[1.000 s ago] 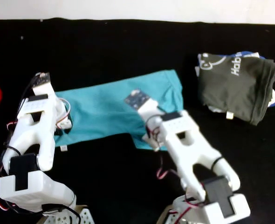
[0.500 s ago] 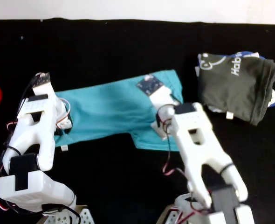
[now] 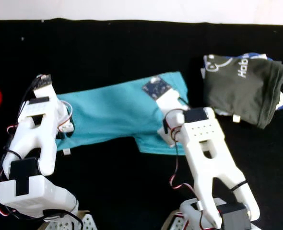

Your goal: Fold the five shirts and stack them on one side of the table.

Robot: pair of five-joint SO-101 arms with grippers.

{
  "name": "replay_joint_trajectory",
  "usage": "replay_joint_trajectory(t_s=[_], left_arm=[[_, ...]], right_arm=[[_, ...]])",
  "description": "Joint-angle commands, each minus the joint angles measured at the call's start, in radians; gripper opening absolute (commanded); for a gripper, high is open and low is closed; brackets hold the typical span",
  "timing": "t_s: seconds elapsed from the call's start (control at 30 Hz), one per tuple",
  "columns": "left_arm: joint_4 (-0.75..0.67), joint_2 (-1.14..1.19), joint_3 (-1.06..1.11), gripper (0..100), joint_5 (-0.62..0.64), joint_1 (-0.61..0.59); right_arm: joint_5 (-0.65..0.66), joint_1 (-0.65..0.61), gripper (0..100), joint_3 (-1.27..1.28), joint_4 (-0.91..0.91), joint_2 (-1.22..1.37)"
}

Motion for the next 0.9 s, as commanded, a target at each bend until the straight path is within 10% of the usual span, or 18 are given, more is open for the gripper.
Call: replay_joint_trajectory(t_s=[0.0,0.2,0.87], left_arm=[[-0.026,-0.001,-0.002,7,0.006,-0.021],[-0.026,-0.001,-0.002,7,0.008,-0.021],[-0.026,-0.001,-0.002,7,0.008,-0.021]], right_arm=[[0.012,-0.015,1.3,-0.036,0.021,-0.038],[0.005,-0.016,18.0,-0.045,0.015,-0.039],[0.121,-0.105,18.3,0.157,-0.031,-0.036]])
